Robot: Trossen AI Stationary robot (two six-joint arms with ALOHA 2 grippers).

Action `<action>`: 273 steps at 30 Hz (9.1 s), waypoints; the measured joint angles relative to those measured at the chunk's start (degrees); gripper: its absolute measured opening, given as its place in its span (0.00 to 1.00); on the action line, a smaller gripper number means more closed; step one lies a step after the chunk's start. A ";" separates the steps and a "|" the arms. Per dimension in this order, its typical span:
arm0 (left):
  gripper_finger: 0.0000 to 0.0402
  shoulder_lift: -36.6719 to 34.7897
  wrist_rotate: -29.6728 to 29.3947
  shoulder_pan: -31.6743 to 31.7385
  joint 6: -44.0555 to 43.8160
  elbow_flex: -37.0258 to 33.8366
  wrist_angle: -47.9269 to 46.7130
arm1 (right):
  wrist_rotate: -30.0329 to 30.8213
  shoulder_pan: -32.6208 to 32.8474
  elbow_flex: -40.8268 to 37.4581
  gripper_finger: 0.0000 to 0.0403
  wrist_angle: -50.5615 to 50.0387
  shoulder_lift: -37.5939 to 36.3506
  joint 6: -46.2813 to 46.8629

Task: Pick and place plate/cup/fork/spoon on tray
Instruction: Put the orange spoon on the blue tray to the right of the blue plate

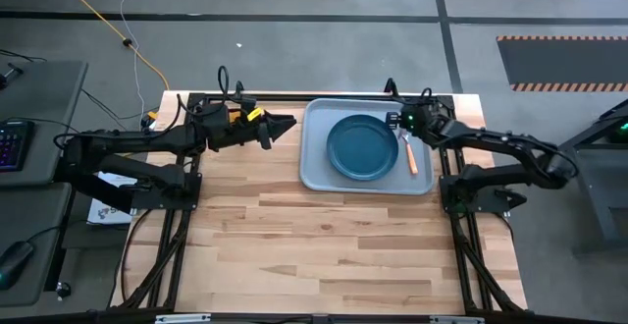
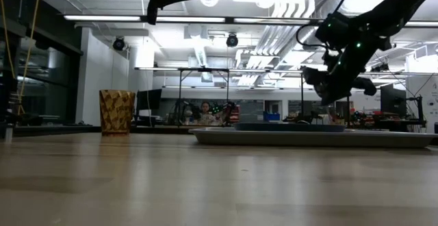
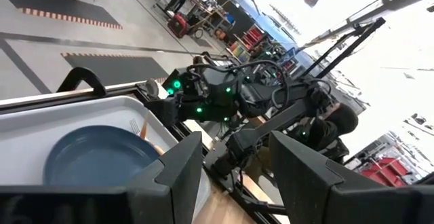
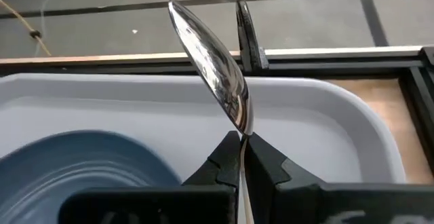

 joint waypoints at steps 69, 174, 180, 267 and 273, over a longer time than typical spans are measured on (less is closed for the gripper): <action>0.40 -0.42 -1.96 0.00 1.55 -0.04 1.55 | -15.00 -6.54 3.65 0.00 3.76 -9.71 -19.45; 0.40 -0.81 -0.21 0.46 2.67 -0.02 5.55 | -23.02 3.33 0.03 0.00 -19.59 1.46 10.36; 0.41 -0.81 -0.20 0.46 2.67 0.02 6.95 | -24.68 4.71 0.02 0.00 -13.57 1.52 12.74; 0.41 21.62 13.84 -6.60 32.09 15.21 17.51 | -48.60 36.19 7.24 0.00 61.63 5.02 12.69; 0.41 21.62 18.38 -7.17 32.09 15.21 17.67 | -50.75 36.22 9.06 0.00 61.59 8.99 14.23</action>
